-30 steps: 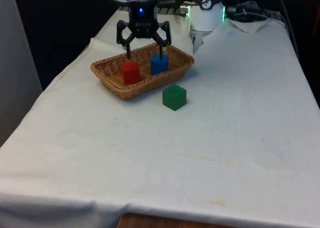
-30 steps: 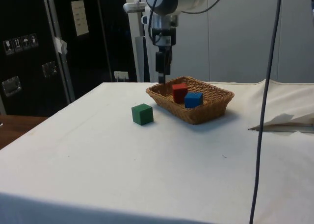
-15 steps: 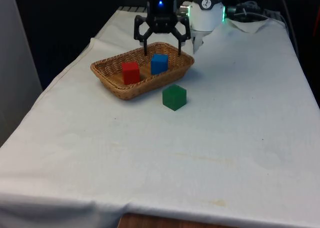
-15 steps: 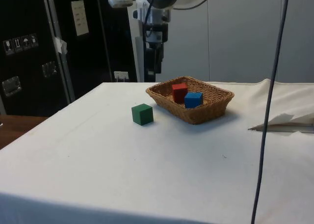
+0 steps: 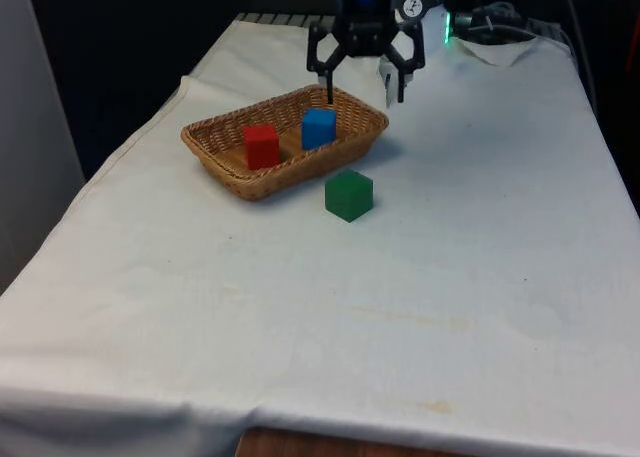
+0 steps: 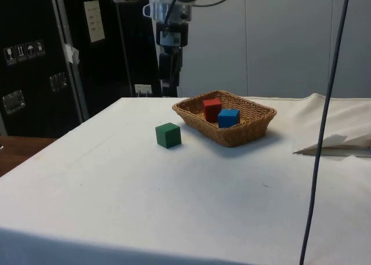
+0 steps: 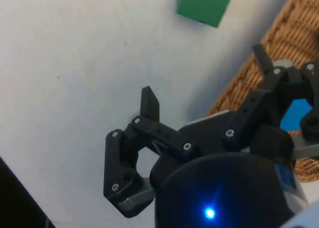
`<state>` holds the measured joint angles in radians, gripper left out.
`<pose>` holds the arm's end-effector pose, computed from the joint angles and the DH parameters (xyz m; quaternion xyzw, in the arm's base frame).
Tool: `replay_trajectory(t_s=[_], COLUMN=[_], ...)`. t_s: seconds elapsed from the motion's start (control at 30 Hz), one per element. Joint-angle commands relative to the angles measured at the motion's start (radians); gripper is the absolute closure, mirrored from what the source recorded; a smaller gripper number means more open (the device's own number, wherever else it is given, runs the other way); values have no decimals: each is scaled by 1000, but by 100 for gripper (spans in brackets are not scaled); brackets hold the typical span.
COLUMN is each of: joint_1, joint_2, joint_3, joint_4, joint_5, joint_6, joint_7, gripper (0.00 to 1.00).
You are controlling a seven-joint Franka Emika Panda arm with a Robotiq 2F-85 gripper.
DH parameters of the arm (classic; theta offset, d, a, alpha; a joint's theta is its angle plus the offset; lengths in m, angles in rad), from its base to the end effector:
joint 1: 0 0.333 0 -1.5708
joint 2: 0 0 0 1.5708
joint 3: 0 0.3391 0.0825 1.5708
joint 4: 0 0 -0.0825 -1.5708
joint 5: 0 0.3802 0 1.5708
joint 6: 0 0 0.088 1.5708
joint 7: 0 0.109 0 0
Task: Pick up exactly two blocks and place them into the basket.
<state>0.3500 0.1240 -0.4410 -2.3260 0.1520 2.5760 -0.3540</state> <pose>0.5285 -0.0493 0.3282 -0.9947 -0.0732 -0.0726 0.0029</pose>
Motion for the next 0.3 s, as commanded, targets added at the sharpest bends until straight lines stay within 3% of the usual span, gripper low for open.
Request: replay_trajectory(t_s=[0.0,0.27], joint_1=[6,-1], joint_2=[3,1], joint_3=[-1,20], joint_4=[4,2], joint_5=[-21,-2], joint_6=[-4,-1], joint_7=[24,15], gripper=[0,0])
